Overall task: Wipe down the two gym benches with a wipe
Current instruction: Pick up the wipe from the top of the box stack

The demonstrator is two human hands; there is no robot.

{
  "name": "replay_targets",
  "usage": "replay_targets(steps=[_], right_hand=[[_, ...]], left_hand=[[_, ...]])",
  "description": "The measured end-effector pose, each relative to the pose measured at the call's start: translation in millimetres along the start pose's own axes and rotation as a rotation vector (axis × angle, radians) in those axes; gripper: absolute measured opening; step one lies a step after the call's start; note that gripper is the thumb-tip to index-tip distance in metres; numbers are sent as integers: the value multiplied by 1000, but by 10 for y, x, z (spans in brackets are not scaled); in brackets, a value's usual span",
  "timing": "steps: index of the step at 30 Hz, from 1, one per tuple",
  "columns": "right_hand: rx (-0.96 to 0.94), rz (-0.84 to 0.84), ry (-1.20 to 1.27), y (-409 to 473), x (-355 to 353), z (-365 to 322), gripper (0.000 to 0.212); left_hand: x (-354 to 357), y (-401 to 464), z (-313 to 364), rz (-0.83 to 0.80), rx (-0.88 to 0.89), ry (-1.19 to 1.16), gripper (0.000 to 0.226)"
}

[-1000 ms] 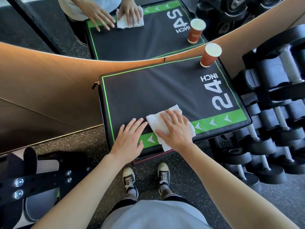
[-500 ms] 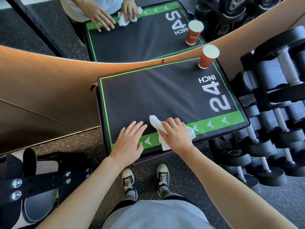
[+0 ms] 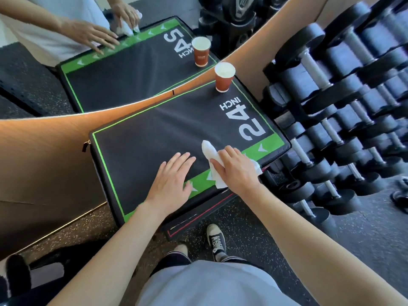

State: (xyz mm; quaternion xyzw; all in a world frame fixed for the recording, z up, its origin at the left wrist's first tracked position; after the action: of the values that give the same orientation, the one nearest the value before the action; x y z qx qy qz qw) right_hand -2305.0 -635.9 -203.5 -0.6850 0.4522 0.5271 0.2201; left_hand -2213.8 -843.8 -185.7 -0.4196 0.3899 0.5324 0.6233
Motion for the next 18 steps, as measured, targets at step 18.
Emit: replay_targets(steps=[18], right_hand=[[521,126,-148,-1554,-321,-948,39]], left_hand=[[-304,-537,158,-38,467,153,67]])
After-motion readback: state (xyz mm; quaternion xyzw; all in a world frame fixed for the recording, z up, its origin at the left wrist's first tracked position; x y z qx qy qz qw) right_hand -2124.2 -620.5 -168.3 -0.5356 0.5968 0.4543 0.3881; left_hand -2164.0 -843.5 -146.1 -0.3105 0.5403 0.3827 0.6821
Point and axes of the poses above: each hand's wrist, its own y-axis towards the middle knuckle, its own x-axis out of the palm, z = x × y, the point moved 1 cm from there along y, towards the middle knuckle, and after that the axes turned 2 degrees about y, right-handed, at the moved point
